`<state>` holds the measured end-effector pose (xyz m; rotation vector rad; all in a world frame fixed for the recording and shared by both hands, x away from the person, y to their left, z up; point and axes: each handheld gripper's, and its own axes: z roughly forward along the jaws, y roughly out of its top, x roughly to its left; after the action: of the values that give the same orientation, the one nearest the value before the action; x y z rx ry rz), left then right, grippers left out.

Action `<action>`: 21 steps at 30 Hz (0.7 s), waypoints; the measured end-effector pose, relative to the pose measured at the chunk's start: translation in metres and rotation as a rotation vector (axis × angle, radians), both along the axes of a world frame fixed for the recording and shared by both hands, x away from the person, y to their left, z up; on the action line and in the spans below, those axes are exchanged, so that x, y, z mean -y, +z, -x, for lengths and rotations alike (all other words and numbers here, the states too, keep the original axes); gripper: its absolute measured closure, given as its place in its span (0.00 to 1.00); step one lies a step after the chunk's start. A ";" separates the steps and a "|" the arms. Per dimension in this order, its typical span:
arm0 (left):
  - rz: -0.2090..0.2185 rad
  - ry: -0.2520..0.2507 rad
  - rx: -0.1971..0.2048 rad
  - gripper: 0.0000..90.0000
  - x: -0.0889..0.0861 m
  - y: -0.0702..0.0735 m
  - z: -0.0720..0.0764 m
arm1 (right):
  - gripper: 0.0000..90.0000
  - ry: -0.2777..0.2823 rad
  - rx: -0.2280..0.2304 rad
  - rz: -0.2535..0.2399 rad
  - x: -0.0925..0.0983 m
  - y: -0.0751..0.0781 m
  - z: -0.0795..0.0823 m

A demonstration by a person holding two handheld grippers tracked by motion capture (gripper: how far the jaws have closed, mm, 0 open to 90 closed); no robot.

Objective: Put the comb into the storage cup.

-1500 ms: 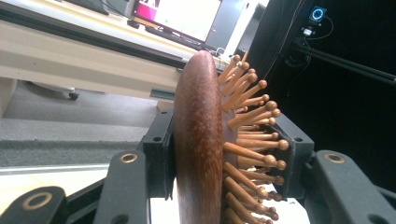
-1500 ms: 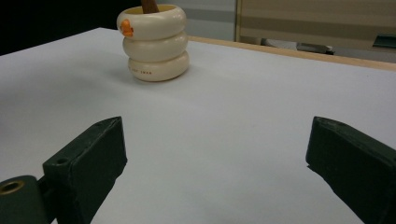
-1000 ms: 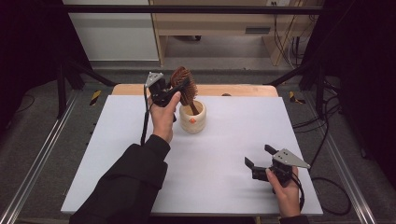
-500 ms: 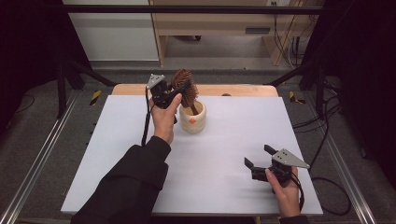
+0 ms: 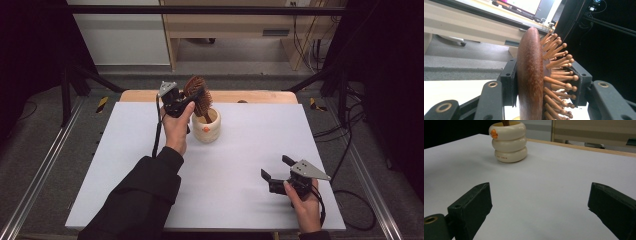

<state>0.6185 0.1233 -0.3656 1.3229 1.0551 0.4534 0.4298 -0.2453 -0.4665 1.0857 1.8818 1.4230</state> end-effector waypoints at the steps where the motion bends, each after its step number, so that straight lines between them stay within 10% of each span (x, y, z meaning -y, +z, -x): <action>1: 0.000 -0.001 -0.001 0.55 0.000 0.000 0.000 | 0.06 0.000 0.000 0.000 0.000 0.000 0.000; 21: 0.020 0.005 -0.016 0.55 0.000 -0.006 -0.001 | 0.06 0.004 -0.005 -0.001 -0.001 -0.001 0.000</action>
<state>0.6193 0.1234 -0.3713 1.3084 1.0734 0.4356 0.4300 -0.2442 -0.4673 1.0881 1.8881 1.4250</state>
